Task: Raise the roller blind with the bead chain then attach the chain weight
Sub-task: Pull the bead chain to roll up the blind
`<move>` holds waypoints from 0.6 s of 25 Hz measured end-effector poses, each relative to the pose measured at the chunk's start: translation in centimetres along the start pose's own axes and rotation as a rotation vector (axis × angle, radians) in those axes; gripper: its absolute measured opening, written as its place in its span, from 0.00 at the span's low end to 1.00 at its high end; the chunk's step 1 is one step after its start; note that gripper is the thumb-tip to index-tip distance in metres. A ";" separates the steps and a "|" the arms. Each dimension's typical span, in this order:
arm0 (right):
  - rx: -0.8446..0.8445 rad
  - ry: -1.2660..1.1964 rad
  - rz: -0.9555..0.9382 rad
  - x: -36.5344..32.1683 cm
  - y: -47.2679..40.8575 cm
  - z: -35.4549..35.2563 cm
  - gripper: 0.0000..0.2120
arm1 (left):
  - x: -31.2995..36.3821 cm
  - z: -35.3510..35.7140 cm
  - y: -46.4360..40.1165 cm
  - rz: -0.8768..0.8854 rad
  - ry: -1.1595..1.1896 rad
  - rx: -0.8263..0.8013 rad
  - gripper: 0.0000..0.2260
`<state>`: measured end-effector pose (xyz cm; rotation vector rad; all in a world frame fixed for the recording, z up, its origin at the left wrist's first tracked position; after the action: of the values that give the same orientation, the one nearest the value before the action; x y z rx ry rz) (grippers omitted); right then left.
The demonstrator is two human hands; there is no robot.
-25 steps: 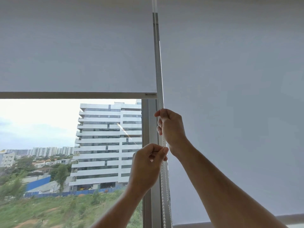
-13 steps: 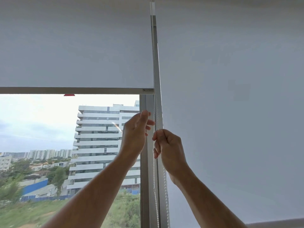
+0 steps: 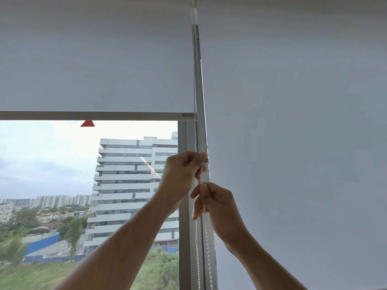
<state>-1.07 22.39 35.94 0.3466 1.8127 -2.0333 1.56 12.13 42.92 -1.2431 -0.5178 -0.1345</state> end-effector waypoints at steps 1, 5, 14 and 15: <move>0.006 -0.021 0.032 0.1 -0.4 -0.3 0.20 | -0.1 0.0 0.2 0.011 -0.006 0.001 0.08; 0.145 0.031 0.091 -0.3 -3.4 -1.6 0.28 | -0.6 -0.4 1.3 0.088 -0.095 -0.010 0.08; 0.196 0.059 0.079 -4.2 -8.2 1.4 0.19 | -3.6 -1.3 4.7 0.111 -0.155 -0.044 0.10; 0.208 0.056 0.069 -4.2 -8.0 1.7 0.20 | -3.8 -1.6 4.6 0.116 -0.154 -0.045 0.09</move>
<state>-0.75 21.91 45.08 0.5230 1.6001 -2.1876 0.43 11.49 36.83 -1.3311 -0.5764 0.0482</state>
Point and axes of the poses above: each hand's wrist, its own y-axis away from the middle knuckle, its own z-axis out of the palm, x = y × z, the point moved 6 cm from there along -y, towards the middle knuckle, and after that the axes turned 15 degrees about x, right-handed, at the moved point
